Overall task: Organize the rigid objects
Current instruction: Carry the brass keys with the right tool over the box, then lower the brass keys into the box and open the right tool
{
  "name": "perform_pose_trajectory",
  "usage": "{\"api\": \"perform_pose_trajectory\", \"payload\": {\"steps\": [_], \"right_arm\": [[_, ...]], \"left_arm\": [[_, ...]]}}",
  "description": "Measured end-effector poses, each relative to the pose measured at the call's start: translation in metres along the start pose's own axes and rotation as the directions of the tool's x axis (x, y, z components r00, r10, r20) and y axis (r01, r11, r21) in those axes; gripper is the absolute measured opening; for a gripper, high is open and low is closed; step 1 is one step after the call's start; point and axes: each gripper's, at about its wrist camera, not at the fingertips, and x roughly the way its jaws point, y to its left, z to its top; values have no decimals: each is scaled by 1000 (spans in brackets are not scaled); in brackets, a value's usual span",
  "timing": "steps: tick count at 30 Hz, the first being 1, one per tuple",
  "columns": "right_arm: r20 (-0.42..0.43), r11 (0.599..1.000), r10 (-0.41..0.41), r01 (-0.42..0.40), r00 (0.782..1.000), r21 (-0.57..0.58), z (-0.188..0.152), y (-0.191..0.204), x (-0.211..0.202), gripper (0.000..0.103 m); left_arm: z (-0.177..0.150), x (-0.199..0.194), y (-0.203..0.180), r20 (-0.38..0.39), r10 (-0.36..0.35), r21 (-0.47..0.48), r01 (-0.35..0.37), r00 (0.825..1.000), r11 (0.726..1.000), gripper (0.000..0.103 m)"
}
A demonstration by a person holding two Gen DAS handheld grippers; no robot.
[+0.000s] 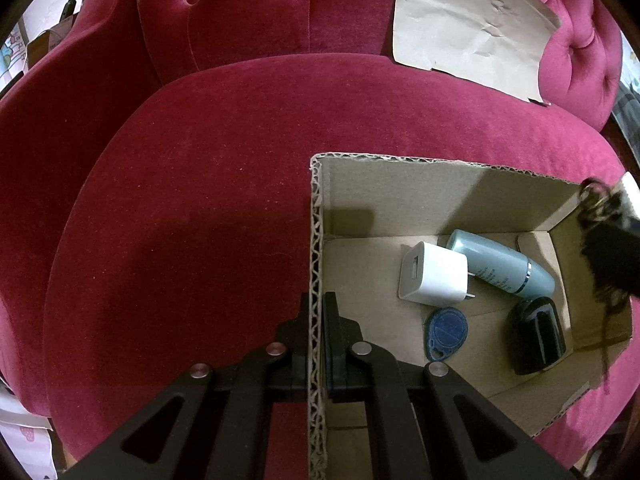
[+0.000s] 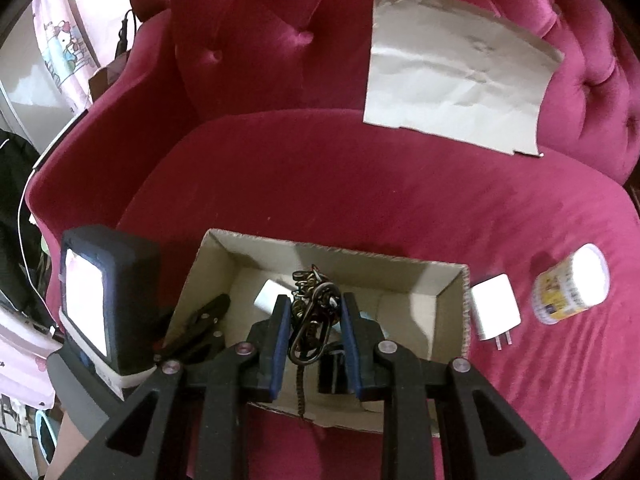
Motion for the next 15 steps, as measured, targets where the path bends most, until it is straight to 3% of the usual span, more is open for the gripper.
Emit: {"api": "perform_pose_trajectory", "payload": {"steps": [10, 12, 15], "right_arm": [[-66, 999, 31, -30, 997, 23, -7, 6, 31, 25], [-74, 999, 33, -32, 997, 20, -8, 6, 37, 8], [-94, 999, 32, -30, 995, 23, -8, 6, 44, 2]], "left_arm": [[0, 0, 0, 1, -1, 3, 1, 1000, 1000, 4], [0, -1, -1, 2, -2, 3, 2, 1000, 1000, 4], [0, 0, -1, 0, -2, 1, 2, 1000, 1000, 3]]}}
